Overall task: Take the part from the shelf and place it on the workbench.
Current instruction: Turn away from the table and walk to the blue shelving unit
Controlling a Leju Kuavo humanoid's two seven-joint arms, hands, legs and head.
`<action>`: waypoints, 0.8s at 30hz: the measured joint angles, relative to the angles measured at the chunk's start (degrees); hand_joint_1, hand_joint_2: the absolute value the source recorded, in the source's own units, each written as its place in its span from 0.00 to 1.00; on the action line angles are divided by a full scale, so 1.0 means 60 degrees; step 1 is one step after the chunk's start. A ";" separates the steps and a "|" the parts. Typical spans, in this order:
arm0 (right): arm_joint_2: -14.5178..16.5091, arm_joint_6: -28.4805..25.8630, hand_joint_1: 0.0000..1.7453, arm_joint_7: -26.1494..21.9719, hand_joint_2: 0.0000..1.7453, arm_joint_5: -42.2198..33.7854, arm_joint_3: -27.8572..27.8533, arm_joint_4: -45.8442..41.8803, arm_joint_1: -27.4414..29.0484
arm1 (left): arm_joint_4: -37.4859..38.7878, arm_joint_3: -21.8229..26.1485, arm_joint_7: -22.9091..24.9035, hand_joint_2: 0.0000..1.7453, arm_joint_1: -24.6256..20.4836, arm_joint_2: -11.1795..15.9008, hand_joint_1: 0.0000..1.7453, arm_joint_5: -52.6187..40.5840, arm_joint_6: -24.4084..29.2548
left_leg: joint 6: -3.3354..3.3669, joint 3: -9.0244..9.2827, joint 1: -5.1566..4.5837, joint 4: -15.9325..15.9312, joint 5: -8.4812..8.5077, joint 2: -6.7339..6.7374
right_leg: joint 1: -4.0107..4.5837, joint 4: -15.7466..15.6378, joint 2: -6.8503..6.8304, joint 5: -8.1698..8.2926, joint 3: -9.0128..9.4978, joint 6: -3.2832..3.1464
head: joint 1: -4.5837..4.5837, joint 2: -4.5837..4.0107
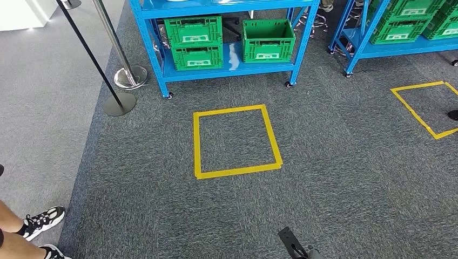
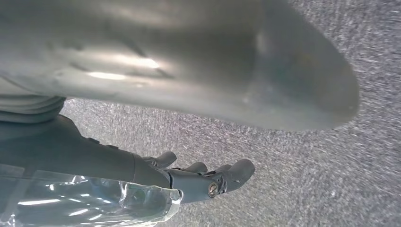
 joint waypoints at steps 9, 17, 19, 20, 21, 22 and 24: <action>0.0005 0.0030 0.00 0.0042 0.00 0.0077 -0.0001 0.0001 -0.0052 | 0.0000 0.0005 -0.0004 0.00 0.0011 -0.0005 0.00 0.0007 0.0015 | 0.0582 0.0726 -0.0049 -0.0823 -0.0071 -0.0018 | 0.0027 0.1800 -0.0013 -0.0820 -0.0739 0.0398 | 0.0032 0.0001; -0.0041 0.0076 0.00 0.0025 0.00 0.0097 -0.0011 0.0009 -0.0004 | 0.0004 0.0002 -0.0002 0.00 0.0020 -0.0065 0.00 0.0001 0.0018 | 0.0519 0.1278 -0.0201 -0.0839 -0.0590 -0.0048 | 0.0272 0.0364 -0.0069 0.0354 -0.0745 -0.0032 | 0.0016 0.0001; -0.0057 0.0089 0.00 0.0018 0.00 0.0103 -0.0021 0.0012 0.0016 | 0.0008 0.0000 0.0003 0.00 0.0023 -0.0080 0.00 -0.0015 0.0018 | 0.0416 0.1330 -0.0205 -0.0795 -0.0634 -0.0039 | 0.0294 0.0214 -0.0066 0.0274 -0.0654 -0.0101 | -0.0006 0.0003; -0.0061 0.0096 0.00 0.0017 0.00 0.0106 -0.0028 0.0011 0.0036 | 0.0010 -0.0001 0.0005 0.00 0.0026 -0.0086 0.00 -0.0023 0.0018 | 0.0377 0.1344 -0.0205 -0.0702 -0.0642 -0.0033 | 0.0271 0.0170 -0.0057 0.0330 -0.0556 -0.0141 | -0.0012 0.0004; -0.0065 0.0100 0.00 0.0016 0.00 0.0110 -0.0035 0.0010 0.0044 | 0.0010 -0.0003 0.0005 0.00 0.0023 -0.0087 0.00 -0.0025 0.0018 | 0.0345 0.1302 -0.0203 -0.0482 -0.0654 -0.0029 | 0.0242 0.0121 -0.0051 0.0299 -0.0453 -0.0184 | -0.0032 0.0003; -0.0063 0.0104 0.00 0.0016 0.00 0.0114 -0.0037 0.0010 0.0033 | 0.0009 -0.0006 0.0005 0.00 0.0013 -0.0088 0.00 -0.0022 0.0018 | 0.0297 0.1117 -0.0193 -0.0128 -0.0731 -0.0026 | 0.0207 0.0074 -0.0044 0.0265 -0.0343 -0.0222 | -0.0050 0.0002; -0.0049 0.0111 0.00 0.0015 0.00 0.0118 -0.0040 0.0010 0.0015 | 0.0007 -0.0013 0.0005 0.00 -0.0002 -0.0078 0.00 -0.0019 0.0018 | 0.0169 0.0406 -0.0143 0.0959 -0.1126 -0.0019 | 0.0171 0.0022 -0.0040 0.0165 -0.0198 -0.0270 | -0.0094 0.0002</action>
